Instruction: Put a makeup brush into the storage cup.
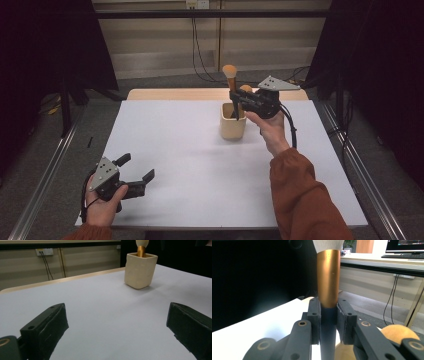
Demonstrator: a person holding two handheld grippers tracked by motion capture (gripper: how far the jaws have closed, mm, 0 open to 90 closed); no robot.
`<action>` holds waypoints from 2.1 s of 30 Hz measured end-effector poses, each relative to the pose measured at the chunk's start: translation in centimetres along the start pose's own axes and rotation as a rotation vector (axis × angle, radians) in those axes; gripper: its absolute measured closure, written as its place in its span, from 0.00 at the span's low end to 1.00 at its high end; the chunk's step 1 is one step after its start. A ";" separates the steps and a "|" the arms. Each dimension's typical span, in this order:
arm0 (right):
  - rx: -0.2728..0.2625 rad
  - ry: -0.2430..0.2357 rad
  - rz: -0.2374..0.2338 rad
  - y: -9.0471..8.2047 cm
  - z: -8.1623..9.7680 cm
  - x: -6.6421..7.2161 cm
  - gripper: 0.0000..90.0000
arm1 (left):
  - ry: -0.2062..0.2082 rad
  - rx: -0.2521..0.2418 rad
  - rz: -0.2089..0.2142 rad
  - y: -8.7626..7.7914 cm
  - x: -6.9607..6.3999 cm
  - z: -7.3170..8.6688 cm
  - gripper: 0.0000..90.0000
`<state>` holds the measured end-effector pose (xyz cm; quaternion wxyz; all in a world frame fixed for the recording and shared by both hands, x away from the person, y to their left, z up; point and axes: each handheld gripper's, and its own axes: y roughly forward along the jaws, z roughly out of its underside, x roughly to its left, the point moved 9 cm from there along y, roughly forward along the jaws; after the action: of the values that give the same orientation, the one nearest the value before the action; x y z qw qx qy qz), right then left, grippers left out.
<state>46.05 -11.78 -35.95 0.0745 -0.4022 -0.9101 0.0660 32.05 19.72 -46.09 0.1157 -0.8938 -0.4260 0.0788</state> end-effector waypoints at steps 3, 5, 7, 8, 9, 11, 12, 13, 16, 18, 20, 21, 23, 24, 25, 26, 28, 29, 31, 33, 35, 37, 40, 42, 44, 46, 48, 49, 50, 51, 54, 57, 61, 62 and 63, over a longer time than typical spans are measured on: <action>-0.004 0.004 0.016 0.4 -0.1 -0.5 0.84 | 0.004 0.001 0.001 0.0 0.0 0.0 0.04; 0.001 -0.001 0.021 0.6 -0.1 -0.6 0.84 | 0.003 0.001 0.001 0.0 0.0 0.0 0.04; 0.003 0.000 0.024 0.9 0.0 -0.6 0.84 | -0.002 -0.001 0.000 0.0 0.0 0.0 0.04; 0.003 -0.002 0.028 1.1 0.0 -0.7 0.84 | -0.002 0.000 0.000 0.0 0.0 0.0 0.04; 0.004 -0.004 0.032 1.2 0.1 -0.8 0.84 | -0.002 0.000 0.000 0.0 0.0 0.0 0.04; 0.004 0.000 0.041 1.5 0.1 -1.1 0.84 | 0.001 0.001 0.001 0.0 0.0 0.0 0.04; 0.003 0.001 0.046 1.7 0.0 -1.2 0.84 | 0.001 0.001 0.001 0.0 0.0 0.0 0.04; 0.006 0.003 0.051 1.8 0.1 -1.4 0.84 | -0.002 0.000 0.001 0.0 0.0 0.0 0.04; 0.006 0.001 0.061 2.3 0.1 -1.8 0.84 | 0.003 0.002 -0.002 0.0 0.1 0.0 0.04; 0.028 -0.007 0.069 2.6 0.4 -2.0 0.84 | 0.010 0.004 -0.007 0.0 0.2 0.1 0.04; 0.030 -0.009 0.070 2.7 0.5 -2.2 0.84 | 0.012 0.005 -0.005 0.0 0.2 0.1 0.04; 0.026 -0.006 0.070 2.7 0.6 -2.3 0.84 | 0.012 0.004 -0.005 0.0 0.2 0.1 0.04; 0.025 -0.001 0.071 2.7 0.8 -2.5 0.84 | 0.009 0.004 -0.006 0.0 0.2 0.1 0.04; 0.025 -0.001 0.071 2.8 0.9 -2.5 0.84 | 0.009 0.004 -0.005 0.0 0.2 0.1 0.04; 0.025 0.001 0.071 2.8 1.0 -2.6 0.84 | 0.009 0.004 -0.005 0.0 0.2 0.1 0.04; 0.026 0.009 0.076 2.8 1.1 -2.7 0.84 | 0.009 0.004 -0.005 0.0 0.2 0.1 0.04; 0.037 0.002 0.077 2.9 1.3 -2.7 0.84 | 0.010 0.004 -0.004 0.0 0.2 0.1 0.04; 0.038 0.001 0.077 3.0 1.4 -2.7 0.84 | 0.009 0.004 -0.004 0.0 0.2 0.1 0.04; 0.039 0.001 0.074 3.1 1.5 -2.6 0.84 | 0.011 0.004 -0.004 0.0 0.2 0.1 0.04; 0.041 -0.001 0.072 3.2 1.7 -2.7 0.84 | 0.009 0.004 -0.005 0.0 0.2 0.1 0.04; 0.040 0.002 0.075 3.2 1.9 -2.8 0.84 | 0.009 0.005 -0.004 0.0 0.2 0.1 0.04; 0.042 0.008 0.075 3.3 2.1 -3.0 0.84 | 0.010 0.006 -0.003 0.0 0.2 0.1 0.04; 0.043 0.013 0.078 3.4 2.4 -3.1 0.84 | 0.008 0.004 -0.002 0.0 0.2 0.1 0.04; 0.044 0.017 0.078 3.3 2.5 -3.3 0.84 | 0.006 0.004 -0.003 0.0 0.2 0.1 0.04; 0.044 0.019 0.080 3.3 2.7 -3.4 0.84 | 0.007 0.004 -0.001 0.0 0.2 0.1 0.04; 0.044 0.026 0.080 3.2 2.9 -3.4 0.84 | 0.013 0.007 -0.003 0.0 0.2 0.1 0.04; 0.045 0.031 0.083 3.1 3.1 -3.6 0.84 | 0.011 0.007 -0.004 0.0 0.2 0.1 0.04; 0.047 0.033 0.085 3.0 3.2 -3.7 0.84 | 0.012 0.007 -0.004 0.0 0.2 0.1 0.04; 0.046 0.035 0.085 3.0 3.4 -3.8 0.84 | 0.012 0.007 -0.004 0.0 0.2 0.1 0.04; 0.048 0.036 0.089 2.9 3.5 -3.9 0.84 | 0.015 0.001 -0.002 0.0 0.2 0.1 0.04; 0.052 0.040 0.091 2.8 3.8 -4.0 0.84 | 0.014 0.001 -0.002 0.0 0.2 0.1 0.04; 0.038 0.060 0.092 2.5 4.0 -4.2 0.84 | 0.012 0.001 -0.002 0.0 0.2 0.0 0.04; 0.046 0.066 0.094 2.2 4.6 -4.3 0.84 | 0.017 0.002 0.000 0.0 0.2 0.1 0.04; 0.043 0.068 0.095 2.2 4.7 -4.3 0.84 | 0.018 0.002 0.001 0.0 0.2 0.1 0.04; 0.045 0.067 0.096 2.1 4.8 -4.3 0.84 | 0.019 0.004 0.001 0.0 0.2 0.1 0.04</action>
<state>49.56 -13.86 -41.42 0.1108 -0.4454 -0.8852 0.0761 32.15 19.85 -46.17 0.1213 -0.8946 -0.4242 0.0710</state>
